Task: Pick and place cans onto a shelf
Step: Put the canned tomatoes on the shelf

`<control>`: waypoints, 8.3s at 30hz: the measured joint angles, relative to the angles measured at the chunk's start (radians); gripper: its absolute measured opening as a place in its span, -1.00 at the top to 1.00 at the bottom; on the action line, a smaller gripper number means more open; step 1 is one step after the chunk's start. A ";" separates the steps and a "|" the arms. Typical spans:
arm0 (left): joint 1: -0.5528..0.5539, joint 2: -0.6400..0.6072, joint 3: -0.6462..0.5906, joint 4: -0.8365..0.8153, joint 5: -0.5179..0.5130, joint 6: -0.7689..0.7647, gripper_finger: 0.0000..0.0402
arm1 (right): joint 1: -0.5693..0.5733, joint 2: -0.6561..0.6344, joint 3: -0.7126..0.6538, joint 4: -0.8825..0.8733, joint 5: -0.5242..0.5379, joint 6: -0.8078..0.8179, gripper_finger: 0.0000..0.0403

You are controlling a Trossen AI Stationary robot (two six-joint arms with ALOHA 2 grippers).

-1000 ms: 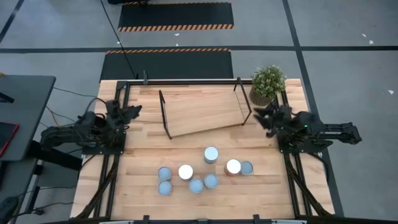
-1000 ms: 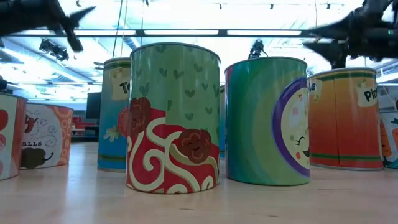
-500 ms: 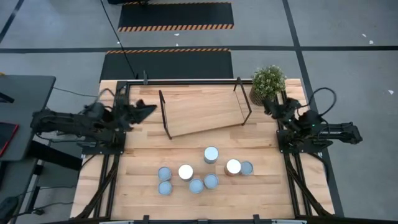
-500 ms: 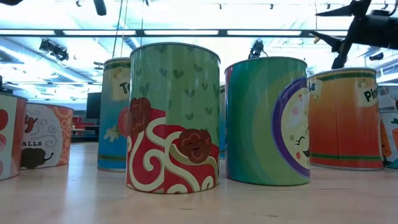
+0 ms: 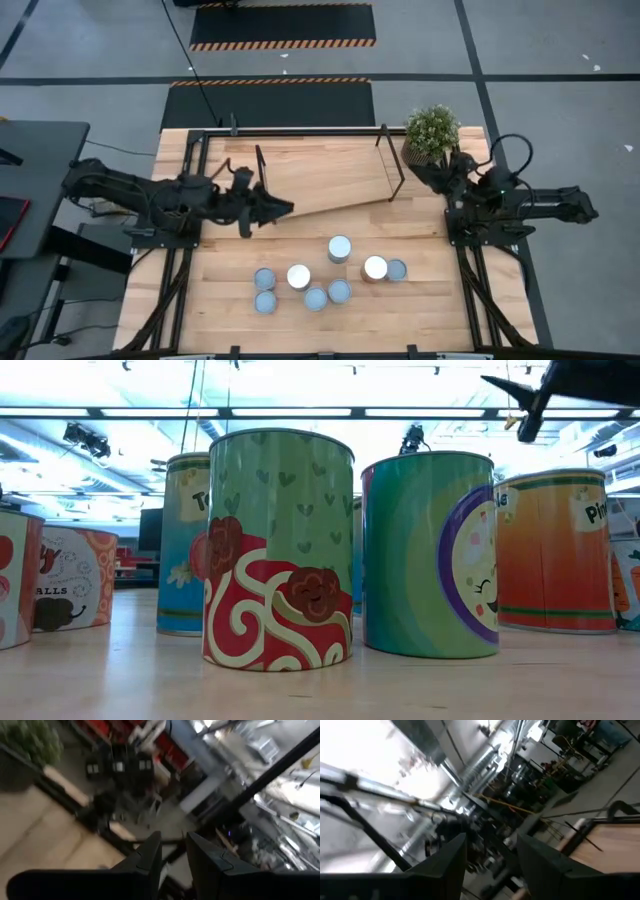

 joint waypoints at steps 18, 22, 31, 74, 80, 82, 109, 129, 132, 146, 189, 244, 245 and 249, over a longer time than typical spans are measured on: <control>-0.248 0.348 0.334 -0.624 -0.003 -0.288 0.47 | 0.000 0.124 0.070 0.078 0.027 -0.069 0.10; -0.262 0.426 0.334 -0.637 0.087 -0.312 0.25 | 0.002 0.153 0.070 0.083 -0.041 -0.081 0.10; -0.273 0.592 0.334 -0.724 0.251 -0.248 -0.47 | 0.020 0.226 0.167 -0.010 -0.046 -0.206 0.10; -0.242 0.754 0.334 -0.774 -0.054 -0.258 -0.59 | 0.020 0.290 0.248 -0.125 -0.042 -0.260 0.10; -0.238 0.754 0.334 -0.748 -0.076 -0.258 -0.59 | 0.020 0.290 0.248 -0.125 -0.042 -0.260 0.10; -0.238 0.754 0.334 -0.735 -0.093 -0.258 -0.59 | 0.020 0.290 0.248 -0.125 -0.042 -0.260 0.10; -0.238 0.753 0.334 -0.719 -0.081 -0.255 -0.59 | 0.020 0.290 0.248 -0.125 -0.038 -0.260 0.10; -0.220 0.752 0.334 -0.720 -0.054 -0.231 -0.95 | 0.020 0.290 0.248 -0.125 -0.038 -0.260 0.10; -0.220 0.752 0.334 -0.720 -0.081 -0.204 -0.95 | 0.020 0.290 0.248 -0.125 -0.038 -0.260 0.10; -0.216 0.752 0.334 -0.719 -0.144 -0.205 -0.94 | 0.020 0.290 0.248 -0.125 -0.038 -0.260 0.10; -0.076 0.753 0.333 -0.808 0.000 -0.165 -0.94 | 0.019 0.290 0.248 -0.125 -0.038 -0.264 0.10; -0.065 0.753 0.290 -0.763 -0.089 -0.158 -0.94 | 0.020 0.290 0.248 -0.125 -0.038 -0.262 0.10; -0.065 0.753 0.290 -0.763 -0.089 -0.158 -0.94 | 0.020 0.290 0.248 -0.126 -0.038 -0.262 0.10; -0.064 0.753 0.290 -0.764 -0.090 -0.162 -0.94 | 0.019 0.290 0.248 -0.126 -0.031 -0.263 0.10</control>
